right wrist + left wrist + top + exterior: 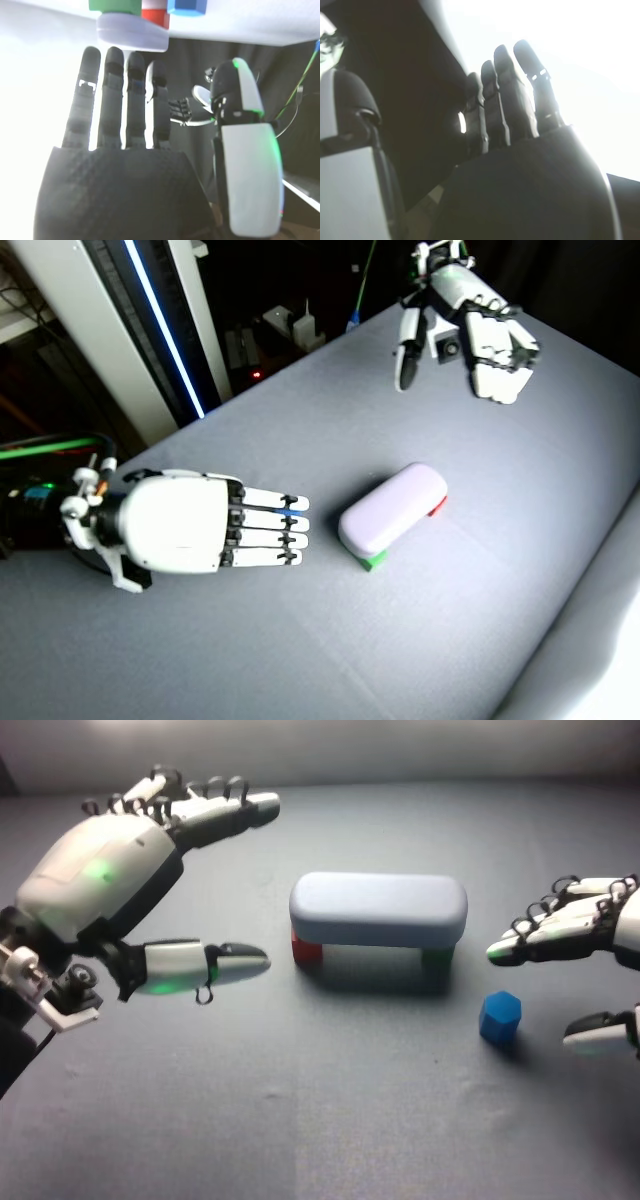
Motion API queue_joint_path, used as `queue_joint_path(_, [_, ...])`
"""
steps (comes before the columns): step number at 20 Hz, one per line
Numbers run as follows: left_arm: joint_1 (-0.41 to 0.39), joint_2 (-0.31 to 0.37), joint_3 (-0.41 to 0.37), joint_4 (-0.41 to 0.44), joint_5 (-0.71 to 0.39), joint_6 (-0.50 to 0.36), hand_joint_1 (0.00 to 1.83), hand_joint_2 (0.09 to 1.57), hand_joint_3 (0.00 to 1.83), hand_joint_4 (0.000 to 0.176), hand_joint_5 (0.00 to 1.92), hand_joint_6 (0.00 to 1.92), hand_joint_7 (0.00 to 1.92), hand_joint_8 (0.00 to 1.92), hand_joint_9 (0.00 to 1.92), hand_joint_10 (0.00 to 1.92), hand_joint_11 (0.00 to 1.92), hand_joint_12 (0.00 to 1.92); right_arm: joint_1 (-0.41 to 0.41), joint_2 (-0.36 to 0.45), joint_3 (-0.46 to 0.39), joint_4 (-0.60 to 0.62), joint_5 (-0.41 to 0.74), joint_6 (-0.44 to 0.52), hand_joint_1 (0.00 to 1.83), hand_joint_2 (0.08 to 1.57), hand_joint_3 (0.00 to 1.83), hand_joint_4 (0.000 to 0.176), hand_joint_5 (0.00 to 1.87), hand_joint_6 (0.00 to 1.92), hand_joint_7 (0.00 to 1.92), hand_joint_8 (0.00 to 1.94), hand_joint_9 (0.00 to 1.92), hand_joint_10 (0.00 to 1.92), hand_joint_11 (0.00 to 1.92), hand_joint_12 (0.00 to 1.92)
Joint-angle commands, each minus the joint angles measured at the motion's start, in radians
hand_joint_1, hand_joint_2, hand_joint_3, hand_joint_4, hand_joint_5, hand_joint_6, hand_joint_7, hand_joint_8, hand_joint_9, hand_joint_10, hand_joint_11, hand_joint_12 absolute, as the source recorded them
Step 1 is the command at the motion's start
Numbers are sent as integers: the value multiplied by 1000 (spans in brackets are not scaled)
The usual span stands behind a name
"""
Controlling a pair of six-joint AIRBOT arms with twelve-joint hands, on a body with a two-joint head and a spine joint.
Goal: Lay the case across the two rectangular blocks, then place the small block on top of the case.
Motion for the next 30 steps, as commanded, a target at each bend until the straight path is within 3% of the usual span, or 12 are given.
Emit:
queue_joint_path(1, [-6,13,-2,-7,-164,-4,933,929,7,7,391,0,414,0,456,1,52,1137,19,-5,6,16,76,9,890,1088,0,33,474,1,494,3,513,11,184,951])
queue_joint_path(6, [4,13,-15,-11,-210,-6,913,946,6,39,393,2,437,12,455,7,20,1133,64,-43,33,-69,7,38,1005,1058,0,0,528,2,598,0,652,1,339,815])
queue_joint_path(11, [12,14,-24,-15,-229,-8,914,945,0,20,433,2,489,3,506,5,114,1101,90,-76,56,-102,-47,38,1136,1022,0,0,634,6,657,7,691,11,357,771])
queue_joint_path(14, [15,14,-26,-16,-230,-9,926,947,0,18,430,0,478,0,488,0,60,1175,90,-86,64,-102,-58,38,1144,1041,0,0,836,10,895,26,933,68,480,1136])
queue_joint_path(15, [17,14,-27,-18,-230,-9,901,957,0,16,424,1,472,0,509,6,80,1216,92,-90,65,-102,-58,38,1151,1088,0,0,995,721,1022,32,1023,153,553,1263])
queue_joint_path(18, [25,13,-28,-25,-231,-10,879,962,1,29,424,1,438,0,505,1,102,1159,96,-99,66,-102,-58,38,1135,1113,3,0,967,981,1065,34,1050,191,606,1288])
queue_joint_path(20, [28,13,-29,-26,-231,-11,882,963,1,40,421,0,429,2,503,0,97,1127,96,-101,66,-102,-58,38,1103,1111,0,0,974,985,1076,29,1058,207,622,1271])
queue_joint_path(22, [30,13,-30,-30,-231,-11,897,963,0,20,424,1,418,0,488,0,91,1126,96,-101,66,-102,-58,38,1150,1098,0,0,1002,934,1136,42,1123,248,712,1302])
queue_joint_path(23, [31,13,-30,-30,-231,-11,908,964,0,21,423,1,408,0,476,0,85,1125,96,-101,66,-102,-58,38,1224,1086,3,0,975,901,1124,696,1155,316,778,1339])
queue_joint_path(24, [33,13,-30,-31,-232,-11,908,968,0,19,421,0,403,1,474,0,71,1163,96,-101,66,-102,-55,38,1244,1073,7,0,996,862,1140,809,1145,573,857,1385])
queue_joint_path(26, [41,13,-33,-37,-239,-12,890,966,0,0,429,2,430,11,513,15,82,1180,106,-97,64,-86,-21,39,1261,1080,2,0,974,855,1147,881,1082,858,844,1488])
queue_joint_path(30, [55,18,-40,-43,-254,-14,925,967,0,0,430,1,438,1,497,3,43,1204,158,-68,55,-33,90,38,1252,1048,4,0,1044,885,1228,603,1148,572,798,1260])
